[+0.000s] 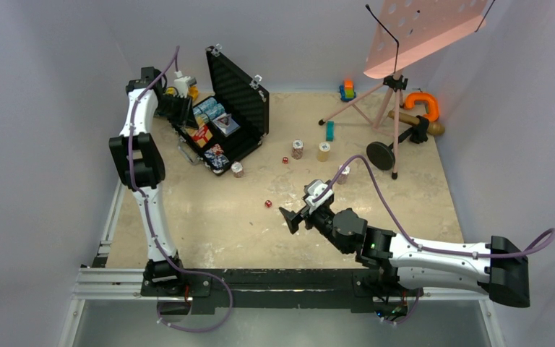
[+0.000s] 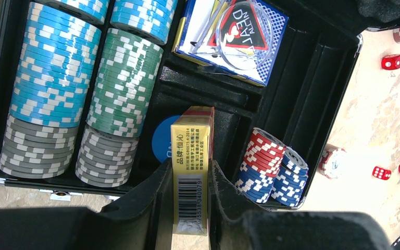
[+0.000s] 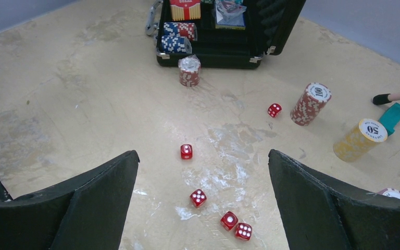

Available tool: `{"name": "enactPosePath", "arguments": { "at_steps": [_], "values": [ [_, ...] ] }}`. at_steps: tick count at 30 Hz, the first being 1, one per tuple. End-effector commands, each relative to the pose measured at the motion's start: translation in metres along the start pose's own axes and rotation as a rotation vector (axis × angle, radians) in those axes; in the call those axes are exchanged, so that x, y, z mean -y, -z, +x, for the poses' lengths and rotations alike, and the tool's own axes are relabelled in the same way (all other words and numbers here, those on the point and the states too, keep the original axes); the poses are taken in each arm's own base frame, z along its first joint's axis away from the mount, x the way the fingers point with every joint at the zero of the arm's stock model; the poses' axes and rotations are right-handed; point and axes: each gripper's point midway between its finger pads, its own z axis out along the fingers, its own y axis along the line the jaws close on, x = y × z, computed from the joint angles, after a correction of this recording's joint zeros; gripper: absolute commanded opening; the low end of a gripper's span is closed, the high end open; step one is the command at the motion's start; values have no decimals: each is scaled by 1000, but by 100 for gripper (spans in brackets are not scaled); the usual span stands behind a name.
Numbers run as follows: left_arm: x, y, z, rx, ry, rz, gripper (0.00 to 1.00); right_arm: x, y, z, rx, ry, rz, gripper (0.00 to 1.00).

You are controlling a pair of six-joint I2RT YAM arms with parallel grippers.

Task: Pack up texas hold em set

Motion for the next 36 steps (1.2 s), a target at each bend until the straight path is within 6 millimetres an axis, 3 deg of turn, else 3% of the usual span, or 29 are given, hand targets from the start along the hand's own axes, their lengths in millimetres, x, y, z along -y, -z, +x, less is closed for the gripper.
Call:
{"name": "enactPosePath", "arguments": {
  "at_steps": [1, 8, 10, 12, 17, 20, 28, 31, 36],
  "values": [
    [7, 9, -6, 10, -44, 20, 0, 0, -2, -25, 61, -55, 8, 99],
    [0, 9, -3, -5, -39, -10, 3, -1, -3, -24, 52, -55, 9, 99],
    [-4, 8, -3, -7, -31, -31, 15, -1, -3, -24, 52, -55, 10, 99],
    [-5, 9, -3, -8, -30, -42, 21, 0, -3, -24, 52, -56, 13, 99],
    [-14, 12, -10, 18, -16, -112, 59, 0, -3, -23, 47, -56, 16, 99],
    [-20, 19, -13, 45, -34, -178, 73, -1, -3, -23, 44, -55, 14, 99],
    [-25, 48, -46, 187, -114, -344, 76, -6, -11, -22, 26, -46, 7, 98],
    [-18, 47, -54, 218, -158, -353, 76, -9, -14, -19, 14, -42, 1, 98],
    [-22, 28, -47, 179, -136, -335, 73, -11, -15, -21, 11, -42, -3, 98]
  ]
}}
